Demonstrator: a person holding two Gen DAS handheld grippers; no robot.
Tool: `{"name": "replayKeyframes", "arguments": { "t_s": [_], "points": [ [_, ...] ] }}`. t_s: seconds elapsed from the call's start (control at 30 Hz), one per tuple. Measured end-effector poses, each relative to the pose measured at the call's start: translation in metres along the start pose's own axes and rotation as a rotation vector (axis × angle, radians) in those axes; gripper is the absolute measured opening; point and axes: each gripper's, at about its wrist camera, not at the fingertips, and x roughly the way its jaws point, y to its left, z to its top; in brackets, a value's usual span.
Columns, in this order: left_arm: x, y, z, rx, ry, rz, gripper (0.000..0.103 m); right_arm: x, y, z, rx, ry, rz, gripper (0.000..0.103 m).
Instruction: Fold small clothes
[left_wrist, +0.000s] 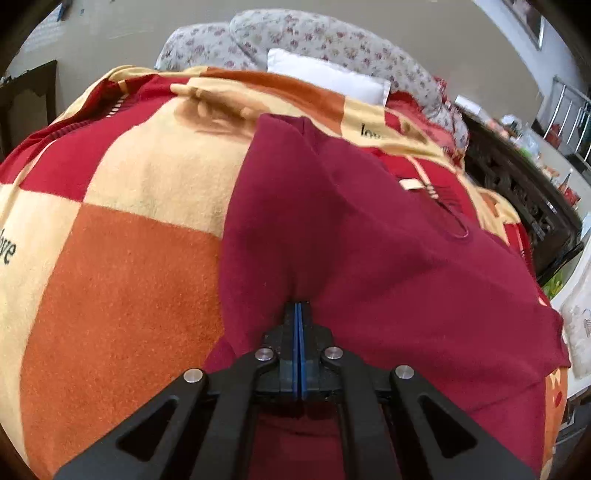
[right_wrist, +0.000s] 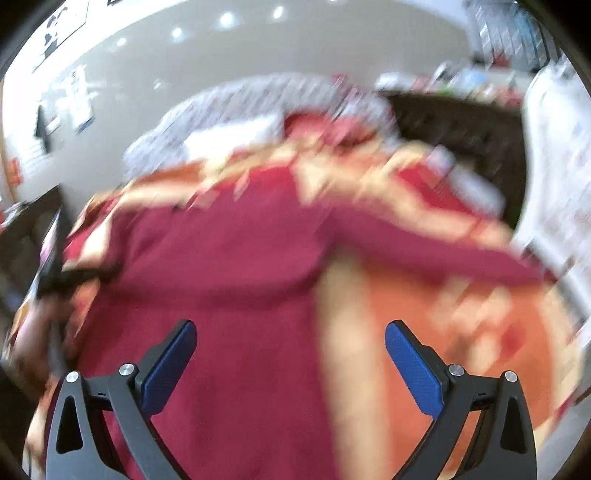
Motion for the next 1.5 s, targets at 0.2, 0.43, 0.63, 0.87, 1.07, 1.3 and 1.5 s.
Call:
{"name": "replayKeyframes", "arguments": {
  "t_s": [0.2, 0.43, 0.63, 0.87, 1.07, 1.3, 1.5],
  "points": [
    [-0.004, 0.017, 0.001, -0.065, -0.038, -0.054, 0.003, 0.078, -0.035, 0.048, -0.102, 0.072, 0.11, 0.099],
    [-0.008, 0.025, 0.001, -0.118, -0.067, -0.129, 0.003, 0.123, -0.024, 0.052, -0.169, 0.143, 0.221, 0.058],
    [-0.029, 0.027, 0.0, -0.138, -0.142, -0.1, 0.01, 0.133, -0.032, 0.056, -0.136, 0.167, 0.325, 0.009],
    [-0.048, -0.007, 0.024, -0.021, -0.255, -0.088, 0.044, 0.114, -0.018, 0.078, -0.173, 0.08, 0.358, 0.008],
    [-0.003, -0.02, 0.055, 0.013, -0.183, 0.103, 0.04, 0.121, 0.0, 0.107, -0.182, 0.022, 0.345, 0.007],
    [0.016, 0.011, 0.056, -0.081, -0.189, 0.239, 0.065, 0.136, -0.032, 0.097, -0.119, 0.066, 0.29, 0.007],
    [0.007, 0.02, 0.051, -0.139, -0.228, 0.292, 0.065, 0.155, -0.039, 0.086, -0.105, 0.094, 0.289, 0.007]
  ]
}}
